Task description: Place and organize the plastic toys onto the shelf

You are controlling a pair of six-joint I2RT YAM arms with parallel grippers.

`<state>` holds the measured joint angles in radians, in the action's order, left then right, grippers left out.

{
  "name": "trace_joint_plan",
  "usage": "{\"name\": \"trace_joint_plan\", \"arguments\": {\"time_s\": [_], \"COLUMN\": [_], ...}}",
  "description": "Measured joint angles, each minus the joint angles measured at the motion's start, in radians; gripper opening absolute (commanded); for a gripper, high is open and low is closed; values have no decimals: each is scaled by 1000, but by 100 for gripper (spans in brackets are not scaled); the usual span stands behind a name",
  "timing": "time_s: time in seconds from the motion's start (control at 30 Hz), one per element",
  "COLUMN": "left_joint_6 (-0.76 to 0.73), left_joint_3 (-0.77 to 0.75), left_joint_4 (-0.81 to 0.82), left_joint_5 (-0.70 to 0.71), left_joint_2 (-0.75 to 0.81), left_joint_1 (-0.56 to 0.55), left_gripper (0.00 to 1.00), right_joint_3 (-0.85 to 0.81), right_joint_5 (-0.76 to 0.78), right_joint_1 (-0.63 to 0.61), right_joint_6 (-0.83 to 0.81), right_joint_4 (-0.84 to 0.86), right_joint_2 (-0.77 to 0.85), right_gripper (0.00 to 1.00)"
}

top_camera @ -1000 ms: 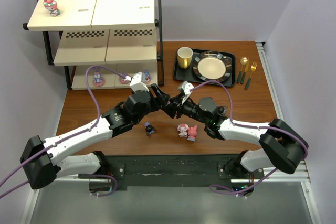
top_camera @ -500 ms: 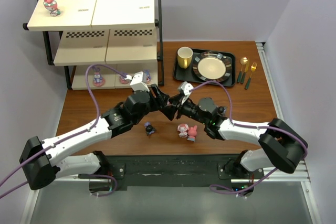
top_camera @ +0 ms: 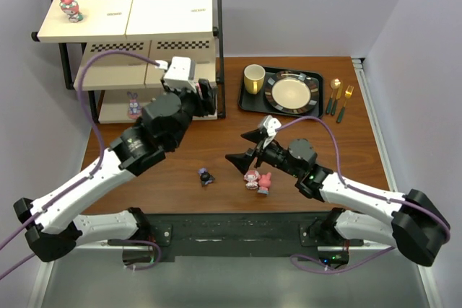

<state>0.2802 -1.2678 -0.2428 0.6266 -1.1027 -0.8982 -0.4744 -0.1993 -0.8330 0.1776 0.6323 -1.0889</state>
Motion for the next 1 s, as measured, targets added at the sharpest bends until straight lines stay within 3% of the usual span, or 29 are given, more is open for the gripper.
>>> {"name": "trace_joint_plan", "arguments": {"time_s": [0.17,0.57,0.7,1.0], "left_joint_6": [-171,-412,-441,-418], "left_joint_3": [-251,-679,-755,-763], "left_joint_4": [-90,-192,-186,-173], "left_joint_5": [47,-14,-79,-320], "left_joint_2": [-84,-281,-320,-404], "left_joint_1": [61,377,521,826], "left_gripper": [7,9,8,8], "right_joint_3": [33,37,37,35], "right_joint_5": [6,-12,-32,-82], "right_joint_1": [0,0,0,0], "right_joint_6": [-3,5,5,-5], "right_joint_4": [-101,-206,-208,-224], "right_joint_2": [63,85,62,27], "right_gripper": [98,99,98,99]}}
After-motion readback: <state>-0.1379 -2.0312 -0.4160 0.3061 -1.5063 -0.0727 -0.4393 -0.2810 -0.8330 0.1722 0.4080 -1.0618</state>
